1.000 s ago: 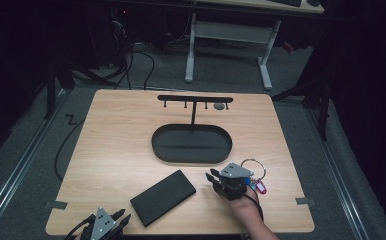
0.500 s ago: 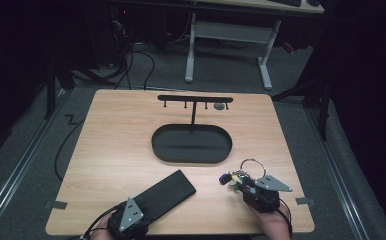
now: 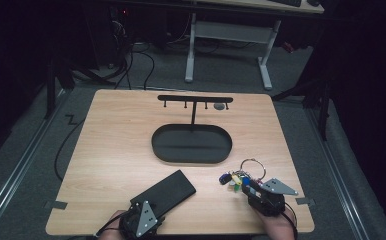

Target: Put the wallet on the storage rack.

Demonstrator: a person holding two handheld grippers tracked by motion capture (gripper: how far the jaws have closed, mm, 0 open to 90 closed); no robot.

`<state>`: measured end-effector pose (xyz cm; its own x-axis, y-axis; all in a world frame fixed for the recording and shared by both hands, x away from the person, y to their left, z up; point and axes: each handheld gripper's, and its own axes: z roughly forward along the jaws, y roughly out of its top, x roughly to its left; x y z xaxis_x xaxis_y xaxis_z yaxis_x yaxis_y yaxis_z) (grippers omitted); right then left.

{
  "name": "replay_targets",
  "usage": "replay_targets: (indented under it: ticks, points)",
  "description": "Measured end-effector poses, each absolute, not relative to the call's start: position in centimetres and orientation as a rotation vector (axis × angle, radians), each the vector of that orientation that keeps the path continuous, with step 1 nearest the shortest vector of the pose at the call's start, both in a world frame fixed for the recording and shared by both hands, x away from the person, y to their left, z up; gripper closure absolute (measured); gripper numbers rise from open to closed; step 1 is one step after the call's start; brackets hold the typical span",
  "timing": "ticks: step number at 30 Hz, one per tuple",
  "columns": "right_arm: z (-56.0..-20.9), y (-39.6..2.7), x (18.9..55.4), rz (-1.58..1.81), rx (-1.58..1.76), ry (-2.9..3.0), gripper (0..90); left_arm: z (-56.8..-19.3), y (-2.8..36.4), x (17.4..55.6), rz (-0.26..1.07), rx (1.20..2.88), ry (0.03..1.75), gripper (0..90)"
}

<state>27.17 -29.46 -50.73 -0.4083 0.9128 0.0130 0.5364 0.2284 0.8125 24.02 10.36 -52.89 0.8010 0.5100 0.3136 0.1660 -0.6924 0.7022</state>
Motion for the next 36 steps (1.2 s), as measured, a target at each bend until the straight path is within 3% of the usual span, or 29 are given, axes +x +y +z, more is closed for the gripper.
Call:
replay_targets:
  ticks: [5, 8, 13, 19, 36]
  points:
    - [-50.5, -28.7, 27.4, 1.065, 1.317, 2.034, 62.9, -53.3, 10.5, 23.8, 0.687, 2.263, 0.493, 49.6]
    - [-50.5, -28.4, 27.4, 1.065, 1.31, 2.042, 62.9, -53.2, 10.6, 23.7, 0.705, 2.255, 0.504, 61.2]
    - [-50.5, -28.7, 27.5, 1.067, 1.32, 2.032, 62.5, -52.8, 11.3, 24.1, 0.702, 2.25, 0.533, 71.6]
    - [-50.5, -29.2, 27.4, 1.074, 1.339, 2.015, 62.5, -52.4, 11.8, 24.2, 0.711, 2.224, 0.541, 77.1]
    - [-50.4, -29.7, 27.3, 1.096, 1.349, 2.006, 62.7, -50.3, 13.5, 23.8, 0.712, 2.119, 0.562, 82.0]
